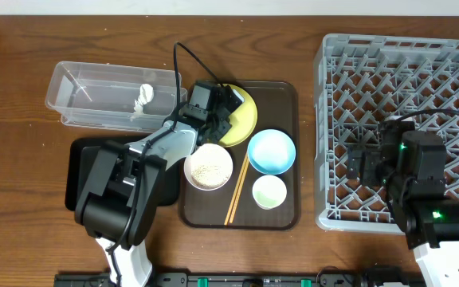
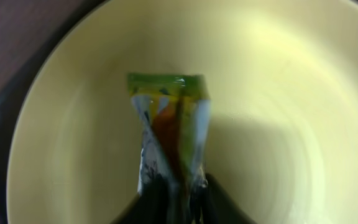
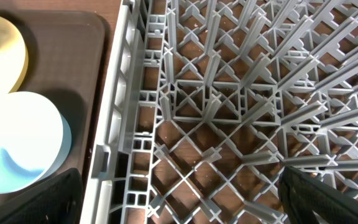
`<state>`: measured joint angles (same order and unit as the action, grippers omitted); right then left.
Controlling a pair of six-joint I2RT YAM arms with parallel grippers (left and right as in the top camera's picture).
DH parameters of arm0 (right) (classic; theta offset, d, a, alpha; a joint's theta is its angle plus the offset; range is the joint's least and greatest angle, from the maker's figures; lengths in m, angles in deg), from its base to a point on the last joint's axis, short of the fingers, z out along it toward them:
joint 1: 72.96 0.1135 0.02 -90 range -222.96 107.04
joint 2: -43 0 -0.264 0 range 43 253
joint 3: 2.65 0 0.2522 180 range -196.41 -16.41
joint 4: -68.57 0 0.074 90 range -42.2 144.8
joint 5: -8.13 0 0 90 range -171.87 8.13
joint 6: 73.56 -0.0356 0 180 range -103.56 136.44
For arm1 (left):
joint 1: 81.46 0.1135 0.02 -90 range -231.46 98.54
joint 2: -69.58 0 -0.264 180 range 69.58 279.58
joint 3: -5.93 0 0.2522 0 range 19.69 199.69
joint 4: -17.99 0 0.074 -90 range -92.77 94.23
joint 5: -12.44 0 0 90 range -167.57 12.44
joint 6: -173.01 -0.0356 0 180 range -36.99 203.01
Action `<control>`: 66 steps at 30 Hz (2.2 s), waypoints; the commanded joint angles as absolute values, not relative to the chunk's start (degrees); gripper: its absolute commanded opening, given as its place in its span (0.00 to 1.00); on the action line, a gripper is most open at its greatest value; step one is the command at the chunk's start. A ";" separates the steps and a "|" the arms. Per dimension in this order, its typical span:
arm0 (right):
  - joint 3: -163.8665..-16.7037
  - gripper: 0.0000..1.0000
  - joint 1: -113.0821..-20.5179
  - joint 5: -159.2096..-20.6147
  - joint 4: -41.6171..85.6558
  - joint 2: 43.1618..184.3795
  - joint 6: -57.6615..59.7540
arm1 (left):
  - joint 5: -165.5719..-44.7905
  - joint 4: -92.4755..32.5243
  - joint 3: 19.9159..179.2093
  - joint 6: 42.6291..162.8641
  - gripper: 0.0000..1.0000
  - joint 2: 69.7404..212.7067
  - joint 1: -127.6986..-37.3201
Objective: Sort waste into correct bins and load items into the dishwasher rack
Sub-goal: 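Carry the wrapper with the left gripper into the clear bin, then grasp the rim of the white rice bowl with the left gripper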
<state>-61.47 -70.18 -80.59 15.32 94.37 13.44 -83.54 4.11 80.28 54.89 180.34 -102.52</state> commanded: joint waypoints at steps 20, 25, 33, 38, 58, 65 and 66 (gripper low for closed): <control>-62.63 0.99 -70.75 -80.39 15.45 94.37 12.85 | -71.52 0.81 80.79 101.53 0.06 158.68 -85.73; -62.63 0.99 -70.75 -80.42 15.43 94.37 12.85 | -72.42 0.85 80.79 113.10 0.16 161.43 -79.29; -62.63 0.99 -70.75 -80.42 15.43 94.37 12.85 | -73.07 2.38 80.79 113.66 0.84 161.98 -77.62; -62.63 0.99 -70.75 -80.39 15.36 94.37 12.85 | -79.19 -0.83 80.79 110.45 0.87 158.61 -78.35; -62.63 0.99 -70.75 -80.42 15.28 94.37 12.83 | -79.50 -26.42 78.65 103.61 0.88 156.77 -110.43; -62.63 0.99 -70.75 -80.44 15.08 94.37 12.81 | -79.70 -27.21 78.60 105.38 0.78 162.59 -114.54; -62.63 0.99 -70.75 -80.42 15.08 94.37 12.81 | -79.81 -27.49 78.60 106.41 0.76 163.53 -114.74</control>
